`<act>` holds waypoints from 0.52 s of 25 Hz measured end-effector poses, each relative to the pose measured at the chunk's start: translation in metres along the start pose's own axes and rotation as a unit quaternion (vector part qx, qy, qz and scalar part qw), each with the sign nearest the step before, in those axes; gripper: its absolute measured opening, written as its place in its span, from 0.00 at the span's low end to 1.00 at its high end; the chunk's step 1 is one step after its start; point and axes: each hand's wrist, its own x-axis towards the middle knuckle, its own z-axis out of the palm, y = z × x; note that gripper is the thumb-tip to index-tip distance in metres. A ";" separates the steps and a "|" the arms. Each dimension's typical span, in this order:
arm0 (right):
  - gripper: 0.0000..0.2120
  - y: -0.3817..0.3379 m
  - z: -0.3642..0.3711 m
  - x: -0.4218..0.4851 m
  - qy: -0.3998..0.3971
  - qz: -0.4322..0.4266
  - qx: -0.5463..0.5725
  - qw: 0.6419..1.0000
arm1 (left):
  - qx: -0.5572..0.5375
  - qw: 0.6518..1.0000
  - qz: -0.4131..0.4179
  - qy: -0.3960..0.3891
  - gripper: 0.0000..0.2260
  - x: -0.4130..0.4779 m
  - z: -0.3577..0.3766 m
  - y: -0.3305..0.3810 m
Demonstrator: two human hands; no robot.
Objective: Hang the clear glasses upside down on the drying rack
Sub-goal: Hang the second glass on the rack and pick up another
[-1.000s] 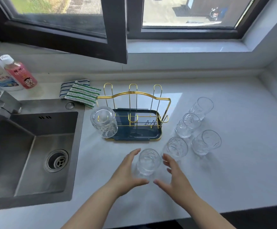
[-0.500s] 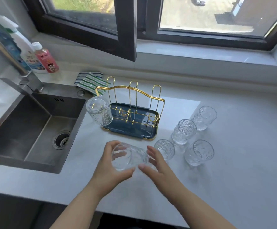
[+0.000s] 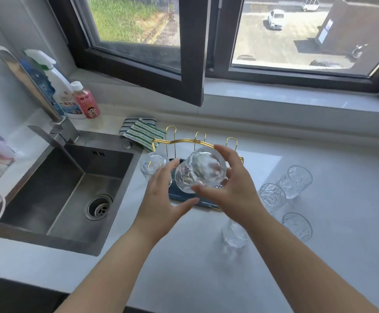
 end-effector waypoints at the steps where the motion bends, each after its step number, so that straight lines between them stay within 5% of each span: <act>1: 0.38 -0.001 0.005 0.008 0.003 -0.008 -0.046 0.999 | 0.013 1.000 0.014 0.005 0.35 0.009 0.002 -0.002; 13: 0.41 0.049 0.044 0.042 -0.025 0.066 -0.141 0.987 | 0.290 0.956 0.040 0.017 0.28 0.048 0.021 -0.052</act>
